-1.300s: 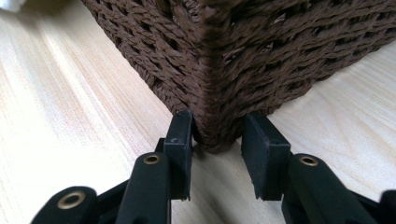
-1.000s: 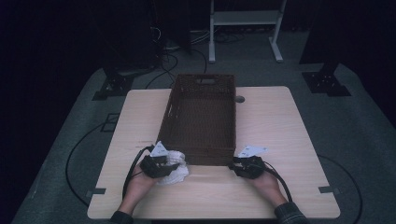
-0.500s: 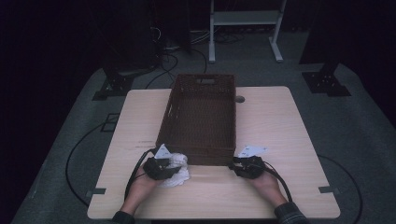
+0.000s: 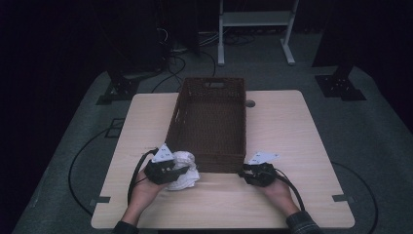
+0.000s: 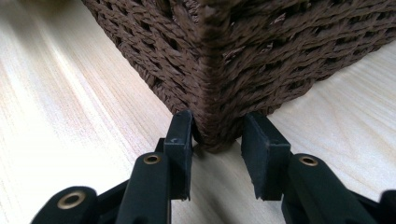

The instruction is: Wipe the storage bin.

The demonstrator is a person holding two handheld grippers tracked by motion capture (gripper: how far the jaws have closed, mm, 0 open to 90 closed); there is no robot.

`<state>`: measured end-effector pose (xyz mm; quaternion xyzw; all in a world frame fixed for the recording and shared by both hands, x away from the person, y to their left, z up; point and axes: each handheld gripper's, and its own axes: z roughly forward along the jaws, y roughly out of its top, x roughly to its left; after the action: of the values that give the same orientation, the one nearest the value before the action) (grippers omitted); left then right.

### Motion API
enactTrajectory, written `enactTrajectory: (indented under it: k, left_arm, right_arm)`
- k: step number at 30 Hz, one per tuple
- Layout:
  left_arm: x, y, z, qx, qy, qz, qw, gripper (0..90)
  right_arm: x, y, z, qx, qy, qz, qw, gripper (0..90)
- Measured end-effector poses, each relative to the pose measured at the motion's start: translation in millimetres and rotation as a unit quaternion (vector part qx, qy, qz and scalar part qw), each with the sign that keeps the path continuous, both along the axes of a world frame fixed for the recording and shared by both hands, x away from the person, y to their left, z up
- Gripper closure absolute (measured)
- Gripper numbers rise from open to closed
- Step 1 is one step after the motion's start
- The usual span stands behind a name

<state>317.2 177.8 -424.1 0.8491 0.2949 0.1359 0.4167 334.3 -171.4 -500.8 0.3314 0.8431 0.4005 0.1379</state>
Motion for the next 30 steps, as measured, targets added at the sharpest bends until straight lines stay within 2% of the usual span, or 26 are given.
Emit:
enactTrajectory:
  k: [1, 6, 10, 13, 15, 20, 30]
  left_arm:
    - [-1.4, -1.0, 6.2, 0.001, -0.007, -0.004, 1.0000, 67.1]
    - [-3.7, -4.8, 17.4, -0.007, -0.024, -0.011, 0.9996, 67.1]
    - [-3.0, -8.6, 23.4, -0.012, -0.031, -0.015, 0.9993, 67.1]
    - [-0.3, -11.5, 22.3, -0.013, -0.030, -0.019, 0.9993, 67.2]
    - [0.5, -10.2, 20.3, -0.024, -0.025, -0.020, 0.9992, 67.3]
    - [0.9, -11.0, 18.3, -0.026, -0.022, -0.022, 0.9992, 67.3]
    - [5.9, -24.2, -1.2, -0.005, 0.001, -0.036, 0.9993, 67.3]
  right_arm:
    - [-0.1, 0.0, 0.0, 0.000, 0.001, 0.000, 1.0000, 63.5]
    - [-0.1, 0.1, 0.0, 0.000, 0.001, 0.000, 1.0000, 63.6]
    - [-0.1, 0.0, 0.0, -0.001, 0.000, 0.000, 1.0000, 63.6]
    - [-0.1, 0.0, 0.0, -0.001, 0.000, 0.001, 1.0000, 63.6]
    - [-0.1, 0.0, 0.0, -0.001, 0.000, 0.000, 1.0000, 63.6]
    - [-0.1, 0.0, 0.0, -0.001, 0.000, 0.000, 1.0000, 63.6]
    - [-0.1, 0.0, 0.0, -0.002, -0.001, 0.000, 1.0000, 63.6]
